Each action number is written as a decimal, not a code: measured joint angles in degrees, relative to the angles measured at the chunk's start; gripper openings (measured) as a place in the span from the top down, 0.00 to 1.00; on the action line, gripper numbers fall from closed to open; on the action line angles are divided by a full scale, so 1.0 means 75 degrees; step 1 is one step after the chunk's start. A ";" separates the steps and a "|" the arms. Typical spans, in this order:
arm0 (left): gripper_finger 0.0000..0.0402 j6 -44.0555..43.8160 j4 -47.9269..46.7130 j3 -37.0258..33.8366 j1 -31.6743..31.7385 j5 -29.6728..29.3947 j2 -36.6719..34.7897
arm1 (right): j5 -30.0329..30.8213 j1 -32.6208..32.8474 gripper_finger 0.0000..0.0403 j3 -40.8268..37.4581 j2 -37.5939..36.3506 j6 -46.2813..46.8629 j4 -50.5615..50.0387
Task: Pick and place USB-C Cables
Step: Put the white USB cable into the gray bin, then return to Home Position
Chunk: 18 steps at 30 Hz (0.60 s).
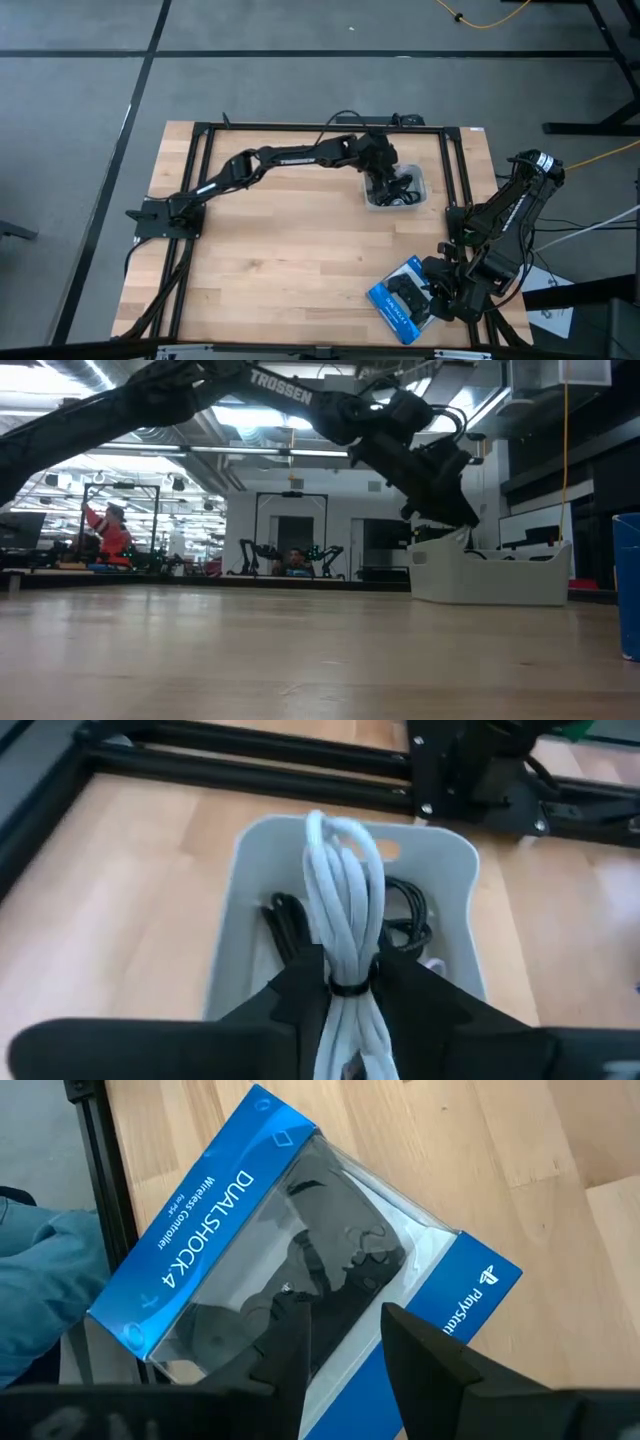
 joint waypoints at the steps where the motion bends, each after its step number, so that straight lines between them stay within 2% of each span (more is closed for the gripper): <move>1: 0.76 -0.0002 -0.0027 0.0008 0.0017 -0.0003 -0.0023 | -0.0003 0.0000 0.68 0.0000 0.0000 0.0000 -0.0003; 12: 0.75 -0.0070 -0.0188 0.0011 0.0043 0.0228 -0.0057 | 0.0000 0.0003 0.68 0.0000 0.0000 -0.0009 -0.0003; 18: 0.75 -0.1282 -0.0487 0.0011 0.0025 0.0422 -0.0245 | 0.0000 0.0003 0.68 0.0000 0.0000 -0.0006 0.0000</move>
